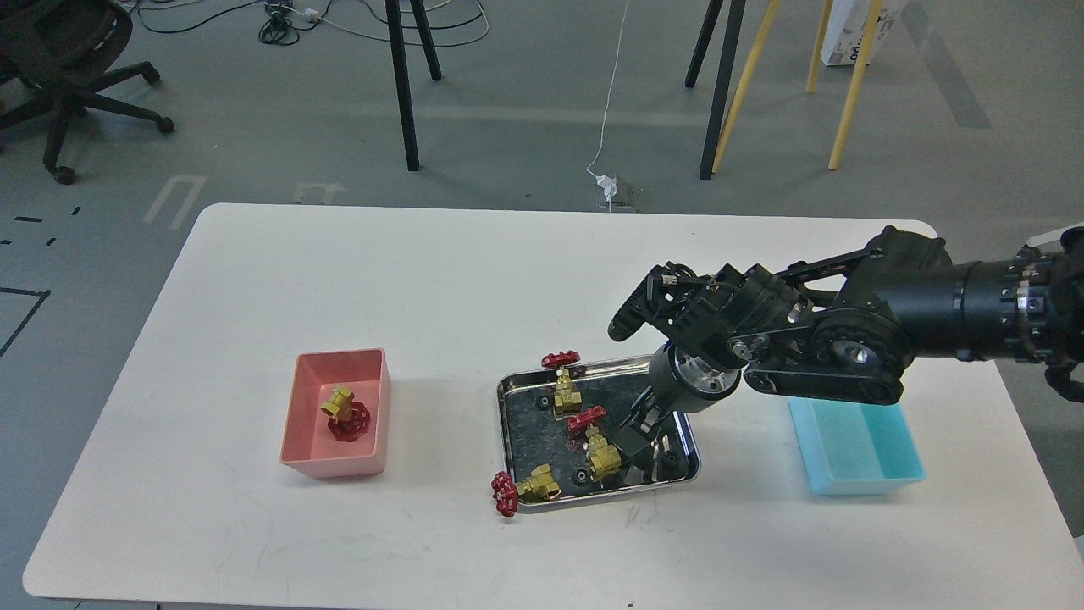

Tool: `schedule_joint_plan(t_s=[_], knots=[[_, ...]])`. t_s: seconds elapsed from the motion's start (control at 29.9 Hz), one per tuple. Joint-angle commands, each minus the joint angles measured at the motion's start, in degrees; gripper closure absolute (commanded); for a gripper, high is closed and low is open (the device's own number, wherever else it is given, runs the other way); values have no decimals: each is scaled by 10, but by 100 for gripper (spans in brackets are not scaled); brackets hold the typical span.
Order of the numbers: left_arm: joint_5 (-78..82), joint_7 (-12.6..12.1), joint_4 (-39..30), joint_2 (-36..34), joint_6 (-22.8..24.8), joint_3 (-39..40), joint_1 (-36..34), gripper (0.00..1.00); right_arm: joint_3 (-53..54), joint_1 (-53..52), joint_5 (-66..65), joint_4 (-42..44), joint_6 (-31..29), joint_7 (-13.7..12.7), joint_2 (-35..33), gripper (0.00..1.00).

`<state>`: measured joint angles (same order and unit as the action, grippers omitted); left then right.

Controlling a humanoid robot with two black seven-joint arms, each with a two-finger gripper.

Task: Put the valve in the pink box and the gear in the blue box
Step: 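Lower the right gripper onto a small dark gear in the tray and grasp it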

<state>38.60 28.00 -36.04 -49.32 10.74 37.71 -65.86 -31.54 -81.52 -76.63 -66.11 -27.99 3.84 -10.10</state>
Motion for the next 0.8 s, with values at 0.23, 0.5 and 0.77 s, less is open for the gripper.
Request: schedule_joint_plan(t_s=[0.23, 0.5, 0.77], knots=[[-1, 0, 24, 0, 1, 1, -10, 0, -19, 23, -29, 13, 0, 0, 4, 14], [-1, 0, 37, -2, 2, 0, -23, 0, -38, 29, -40, 13, 0, -1, 27, 14], [-1, 0, 37, -3, 2, 0, -23, 0, -44, 29, -40, 12, 0, -2, 39, 30]])
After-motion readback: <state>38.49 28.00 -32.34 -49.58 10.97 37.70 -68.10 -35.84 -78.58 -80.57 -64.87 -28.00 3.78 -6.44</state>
